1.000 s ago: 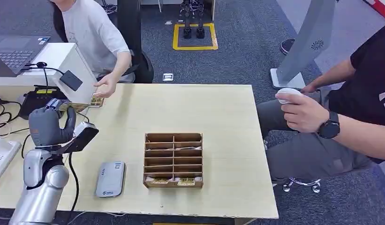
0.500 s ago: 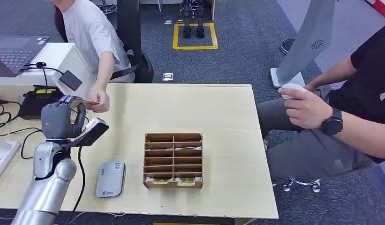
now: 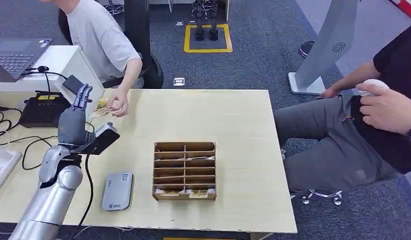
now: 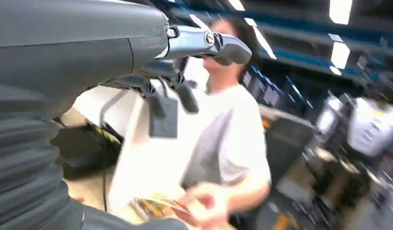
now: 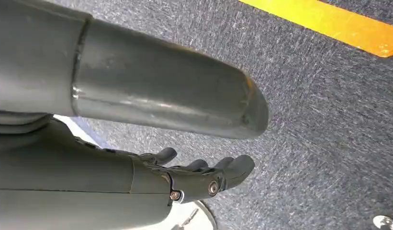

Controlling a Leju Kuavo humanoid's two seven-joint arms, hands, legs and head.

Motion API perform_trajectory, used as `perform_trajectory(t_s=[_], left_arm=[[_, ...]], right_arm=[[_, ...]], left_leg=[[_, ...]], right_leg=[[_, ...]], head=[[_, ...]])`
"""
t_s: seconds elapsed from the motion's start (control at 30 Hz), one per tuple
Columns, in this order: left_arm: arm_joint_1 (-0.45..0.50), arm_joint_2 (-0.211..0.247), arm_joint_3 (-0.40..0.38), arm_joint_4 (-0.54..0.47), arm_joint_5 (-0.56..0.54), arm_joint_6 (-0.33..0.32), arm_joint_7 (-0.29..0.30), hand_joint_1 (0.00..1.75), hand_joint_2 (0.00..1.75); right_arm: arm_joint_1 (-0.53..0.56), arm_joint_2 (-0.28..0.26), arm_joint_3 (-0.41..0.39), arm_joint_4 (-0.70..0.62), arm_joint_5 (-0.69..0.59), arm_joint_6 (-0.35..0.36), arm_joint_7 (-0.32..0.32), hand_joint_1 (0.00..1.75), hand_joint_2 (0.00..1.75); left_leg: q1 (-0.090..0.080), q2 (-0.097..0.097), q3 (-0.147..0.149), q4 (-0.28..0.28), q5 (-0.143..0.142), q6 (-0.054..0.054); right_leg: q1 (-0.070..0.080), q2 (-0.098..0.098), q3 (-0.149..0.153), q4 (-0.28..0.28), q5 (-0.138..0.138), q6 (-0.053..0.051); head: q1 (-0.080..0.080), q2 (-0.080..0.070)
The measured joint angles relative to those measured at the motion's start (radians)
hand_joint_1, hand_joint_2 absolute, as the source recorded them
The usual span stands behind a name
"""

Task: Pass the card to the sensor for recognition and then transmit it.

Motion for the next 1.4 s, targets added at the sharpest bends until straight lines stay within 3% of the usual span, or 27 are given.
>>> perform_trajectory(t_s=[0.13, 0.3, 0.53, 0.77, 0.9, 1.1, 1.4], left_arm=[[0.066, 0.059, -0.031, -0.121, 0.095, -0.181, -0.068, 0.0, 1.75], [0.168, 0.125, -0.093, -0.304, 0.089, -0.248, -0.12, 0.0, 1.75], [0.298, 0.168, -0.225, -0.465, -0.058, -0.167, -0.109, 0.0, 1.75], [0.383, 0.221, -0.338, -0.496, -0.217, -0.102, -0.068, 0.0, 1.75], [0.381, 0.229, -0.422, -0.493, -0.253, -0.09, -0.059, 0.0, 1.75], [0.335, 0.225, -0.521, -0.472, -0.333, -0.07, 0.02, 0.0, 1.75], [0.294, 0.205, -0.577, -0.432, -0.335, -0.06, 0.06, 0.0, 1.75]], right_arm=[[0.009, -0.001, -0.014, 0.0, -0.009, -0.005, -0.01, 0.0, 0.0], [0.02, -0.01, -0.028, 0.0, -0.02, -0.008, -0.01, 0.0, 0.0], [0.028, -0.015, -0.062, 0.0, -0.029, -0.012, -0.021, 0.0, 0.0], [0.031, -0.018, -0.081, 0.0, -0.019, -0.011, -0.016, 0.0, 0.0], [0.031, -0.021, -0.092, 0.0, -0.007, -0.01, -0.01, 0.0, 0.0], [0.031, -0.021, -0.099, 0.0, 0.011, -0.008, -0.01, 0.0, 0.0], [0.031, -0.021, -0.102, 0.0, 0.023, -0.01, -0.01, 0.0, 0.0]], left_leg=[[0.0, 0.001, -0.002, 0.0, 0.0, 0.0], [0.001, 0.0, -0.003, 0.0, 0.0, 0.0], [0.0, 0.001, -0.004, 0.0, 0.0, 0.0], [0.001, 0.0, -0.004, 0.0, 0.0, 0.0], [0.001, 0.0, -0.004, 0.0, 0.0, 0.0], [0.001, 0.0, -0.004, 0.0, 0.0, 0.0], [0.001, 0.0, -0.004, 0.0, 0.001, -0.001]], right_leg=[[0.0, 0.0, -0.002, 0.0, 0.0, 0.0], [0.0, 0.0, -0.003, 0.0, 0.0, 0.0], [0.0, 0.0, -0.004, 0.0, 0.0, 0.0], [0.001, 0.0, -0.004, 0.0, 0.0, 0.0], [0.001, -0.001, -0.004, 0.0, 0.0, 0.0], [0.001, -0.001, -0.004, 0.0, 0.001, 0.0], [0.001, 0.0, -0.004, 0.0, 0.001, 0.0]], head=[[0.0, 0.0], [0.0, 0.0], [0.0, 0.0], [0.0, 0.0], [0.0, 0.0], [0.0, 0.0], [0.0, 0.0]])
